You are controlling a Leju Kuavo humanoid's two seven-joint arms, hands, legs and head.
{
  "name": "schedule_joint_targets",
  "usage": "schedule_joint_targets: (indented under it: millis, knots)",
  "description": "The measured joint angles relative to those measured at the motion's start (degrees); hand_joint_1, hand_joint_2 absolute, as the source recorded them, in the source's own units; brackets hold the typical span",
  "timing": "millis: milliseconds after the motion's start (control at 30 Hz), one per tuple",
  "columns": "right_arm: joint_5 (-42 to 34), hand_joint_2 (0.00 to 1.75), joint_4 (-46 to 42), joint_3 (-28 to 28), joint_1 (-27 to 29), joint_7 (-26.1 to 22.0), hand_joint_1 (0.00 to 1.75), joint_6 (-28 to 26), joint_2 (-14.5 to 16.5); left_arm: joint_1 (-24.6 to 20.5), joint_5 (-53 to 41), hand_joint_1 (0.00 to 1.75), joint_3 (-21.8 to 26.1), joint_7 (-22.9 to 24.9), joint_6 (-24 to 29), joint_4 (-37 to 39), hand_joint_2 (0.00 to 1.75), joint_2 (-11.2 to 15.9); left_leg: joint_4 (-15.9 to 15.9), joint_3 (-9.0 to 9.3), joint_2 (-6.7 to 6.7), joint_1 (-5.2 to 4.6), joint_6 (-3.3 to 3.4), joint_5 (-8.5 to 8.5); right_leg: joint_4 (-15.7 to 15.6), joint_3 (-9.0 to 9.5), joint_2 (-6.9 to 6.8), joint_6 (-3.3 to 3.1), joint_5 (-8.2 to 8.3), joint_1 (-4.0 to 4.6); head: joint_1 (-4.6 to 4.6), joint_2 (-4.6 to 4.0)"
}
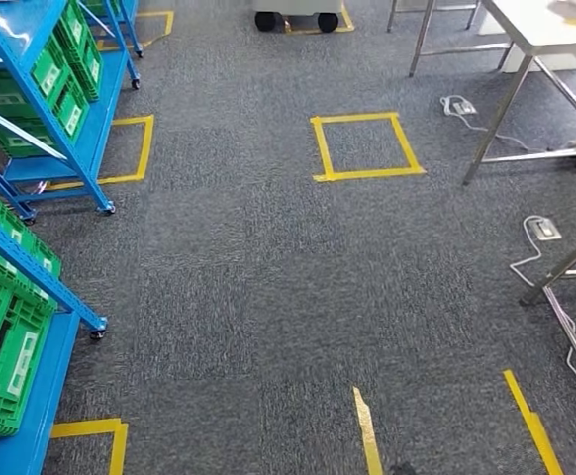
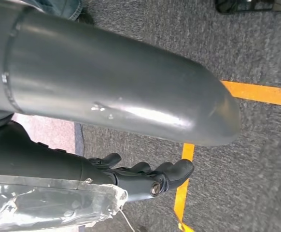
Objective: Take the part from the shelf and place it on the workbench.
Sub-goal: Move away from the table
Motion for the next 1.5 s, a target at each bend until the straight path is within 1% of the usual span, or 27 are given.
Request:
schedule_joint_targets:
  millis: [67,100,133,167,200,233,267,300,333,400,467,500,533,567,600,633,667,700,733,767,800,833,867,933,1000,1233,1500]
  knots:
    - [0.01,0.0,0.0,0.01,-0.01,0.0,0.0,-0.01,0.0,0.0,0.0,0.0,0.03,-0.01,0.01,0.0,0.0,-0.02,-0.19,0.27,0.11,0.04,0.12,-0.05,7.23,-3.74,-0.05,0.32,-3.3,-0.21,0.16,0.0]
    - [0.01,0.0,0.0,0.01,0.05,0.0,0.0,-0.01,0.0,0.01,0.0,0.0,0.05,-0.01,0.01,0.0,0.0,-0.01,-0.15,0.31,0.12,0.05,0.05,-0.18,10.43,-5.57,-0.06,0.55,-4.32,-0.38,0.22,0.0]
    - [0.01,0.0,0.0,0.02,0.14,0.0,0.0,-0.01,0.0,0.04,0.0,0.0,0.08,0.0,0.01,0.0,0.0,-0.01,-0.1,0.41,0.1,0.07,-0.09,-0.34,11.98,-6.64,-0.08,0.8,-4.32,-0.59,0.21,0.0]
    - [0.01,0.0,0.0,0.02,0.21,0.01,0.0,-0.01,0.0,0.08,0.0,0.0,0.1,0.0,0.01,0.0,0.0,-0.04,0.01,0.57,0.05,0.16,-0.33,-0.57,11.24,-6.56,-0.1,1.05,-3.12,-0.8,0.22,0.0]
    - [0.01,0.0,0.0,0.01,0.24,0.02,0.0,-0.01,-0.01,0.13,0.0,0.0,0.12,0.0,0.0,0.0,0.0,-0.09,0.21,0.79,-0.01,0.31,-0.68,-0.9,8.28,-5.3,-0.12,1.31,-0.98,-1.04,0.23,-0.01]
    - [0.01,0.0,0.0,0.01,0.23,0.03,0.0,-0.01,-0.01,0.17,0.0,0.0,0.13,0.0,-0.01,0.0,0.0,-0.14,0.56,0.98,-0.06,0.49,-1.1,-1.33,4.35,-3.44,-0.06,1.66,0.99,-1.29,0.24,-0.01]
    - [0.01,0.0,0.01,0.01,0.2,0.04,0.0,-0.01,0.04,0.15,0.0,0.0,0.14,0.0,-0.01,-0.01,0.0,-0.1,1.08,1.02,-0.11,0.55,-1.6,-1.86,0.86,-1.57,0.15,1.73,2.25,-1.38,0.33,-0.01]
    - [0.01,0.0,0.02,0.02,0.14,0.04,0.0,0.0,0.08,0.09,0.0,0.0,0.15,0.01,-0.01,-0.01,0.0,-0.04,1.53,0.99,-0.17,0.56,-2.03,-2.29,-1.33,-0.3,0.35,1.49,2.74,-1.38,0.38,-0.01]
    - [0.01,0.0,0.03,0.03,0.11,0.04,0.0,0.01,0.13,0.04,0.0,0.0,0.16,0.01,-0.01,-0.01,0.0,0.02,1.85,0.9,-0.24,0.52,-2.37,-2.58,-2.1,0.27,0.52,1.08,2.49,-1.25,0.36,-0.01]
    - [0.02,0.0,0.05,0.03,0.11,0.14,0.0,0.0,0.18,0.0,0.0,0.0,0.19,0.01,-0.01,-0.02,0.0,0.06,1.98,0.87,-0.39,0.61,-2.77,-2.84,-1.86,0.36,0.54,-0.15,2.08,-0.98,0.21,0.0]
    - [0.05,0.0,0.05,0.02,0.15,0.25,0.0,-0.01,0.17,0.02,0.0,0.0,0.21,0.01,-0.01,-0.01,0.0,0.02,3.29,0.51,0.13,0.82,-3.13,-3.78,-1.83,0.63,0.34,-0.97,1.81,-0.9,-0.02,0.01]
    - [0.09,0.0,0.05,0.02,0.16,0.26,0.0,-0.01,0.17,-0.04,0.0,0.0,0.21,0.01,-0.01,-0.01,0.0,-0.02,5.55,-0.54,0.58,0.87,-3.28,-4.96,-1.86,0.85,0.17,-1.35,1.66,-0.85,-0.1,0.01]
    - [0.11,0.0,0.05,0.02,0.17,0.27,0.0,-0.01,0.17,-0.09,0.0,0.0,0.21,0.0,-0.01,0.0,0.0,-0.06,8.99,-2.33,1.07,0.86,-3.33,-6.45,-1.88,1.05,-0.04,-1.66,1.46,-0.71,-0.21,0.01]
    - [0.14,0.0,0.05,0.02,0.19,0.29,0.0,-0.02,0.17,-0.15,0.0,0.0,0.22,0.0,-0.02,0.0,0.0,-0.1,13.26,-4.8,1.34,0.85,-3.28,-8.02,-1.88,1.24,-0.25,-1.92,1.22,-0.52,-0.27,0.01]
    - [0.18,0.0,0.05,0.02,0.21,0.32,0.0,-0.02,0.17,-0.15,0.0,0.0,0.22,0.0,-0.02,0.0,0.0,-0.11,17.08,-7.19,1.44,0.83,-3.15,-9.06,-1.88,1.44,-0.42,-2.11,0.97,-0.31,-0.25,0.0]
    - [0.23,0.0,0.04,0.02,0.23,0.35,0.0,-0.02,0.17,-0.07,0.0,0.0,0.23,0.0,-0.02,0.0,0.0,-0.11,19.34,-8.89,1.45,0.77,-2.92,-9.04,-1.88,1.73,-0.53,-2.25,0.7,-0.11,-0.26,0.0]
    - [0.29,0.0,0.04,0.02,0.25,0.38,0.0,-0.02,0.17,0.04,0.0,0.0,0.23,0.01,-0.02,0.0,0.0,-0.1,19.56,-9.6,1.45,0.63,-2.58,-7.85,-1.88,2.12,-0.58,-2.33,0.39,0.06,-0.25,-0.01]
    - [0.38,0.0,0.04,0.02,0.27,0.4,0.0,-0.01,0.17,0.13,0.0,0.0,0.24,0.01,-0.02,0.0,0.0,-0.09,17.5,-9.14,1.45,0.4,-2.17,-5.61,-1.88,2.61,-0.58,-2.37,0.06,0.18,-0.25,-0.01]
    - [0.45,0.0,0.04,0.02,0.27,0.43,0.0,-0.01,0.18,0.19,0.0,0.0,0.25,0.01,-0.02,0.0,0.0,-0.07,13.85,-7.89,1.5,0.04,-1.66,-2.83,-1.9,3.18,-0.59,-2.33,-0.33,0.23,-0.24,0.0]
    - [0.52,0.0,0.06,0.02,0.27,0.45,0.0,-0.01,0.22,0.17,0.0,0.0,0.26,0.01,-0.02,-0.01,0.0,-0.01,10.53,-6.53,1.61,-0.37,-1.17,-0.85,-1.95,3.66,-0.63,-2.21,-0.72,0.31,-0.21,0.0]
    - [0.59,0.0,0.08,0.02,0.25,0.46,0.0,-0.02,0.26,0.12,0.0,0.0,0.28,0.01,-0.02,-0.01,0.0,0.05,7.77,-5.32,1.72,-0.72,-0.72,0.37,-1.99,3.99,-0.63,-2.0,-1.02,0.32,-0.25,0.0]
    - [0.64,0.0,0.09,0.02,0.18,0.48,0.0,-0.03,0.29,0.05,0.0,0.0,0.3,0.01,0.0,-0.01,0.0,0.13,6.05,-4.53,1.83,-1.02,-0.35,0.65,-2.06,4.14,-0.69,-1.75,-1.23,0.32,-0.24,0.0]
    - [0.69,0.0,0.11,0.02,0.13,0.5,0.0,-0.03,0.33,-0.04,0.0,0.0,0.32,0.01,0.01,-0.01,0.0,0.2,5.41,-4.16,1.89,-1.14,-0.24,0.18,-1.98,4.09,-0.8,-1.59,-1.41,0.4,-0.26,0.0]
    - [0.8,0.0,0.11,0.02,0.1,0.51,0.0,-0.04,0.33,-0.05,0.0,0.0,0.36,0.01,0.02,-0.01,0.0,0.23,4.44,-3.84,1.82,-1.12,-0.98,-0.31,-1.98,4.01,-1.04,-1.54,-1.57,0.4,-0.16,0.01]
    - [0.85,0.0,0.11,0.02,0.15,0.52,0.0,-0.04,0.33,0.13,-0.01,0.0,0.44,0.01,0.02,-0.02,0.0,0.23,4.22,-3.77,1.75,-1.05,-1.68,-0.56,-2.22,4.18,-1.14,-1.59,-1.64,0.36,-0.08,0.0]
    - [0.86,0.0,0.11,0.02,0.12,0.52,0.0,-0.03,0.31,0.09,0.0,0.0,0.78,0.01,-0.03,0.0,0.0,-0.04,4.2,-3.42,1.74,-1.07,-0.99,-1.1,-3.17,4.37,-1.13,-1.41,-1.74,0.36,-0.07,-0.01]
    - [0.88,0.0,0.11,0.02,0.14,0.52,0.0,-0.03,0.31,0.13,0.0,0.0,0.82,0.01,-0.03,-0.01,0.0,-0.03,4.22,-3.34,1.74,-1.11,-0.91,-1.1,-3.32,4.47,-1.13,-1.1,-1.59,0.3,-0.08,-0.01]
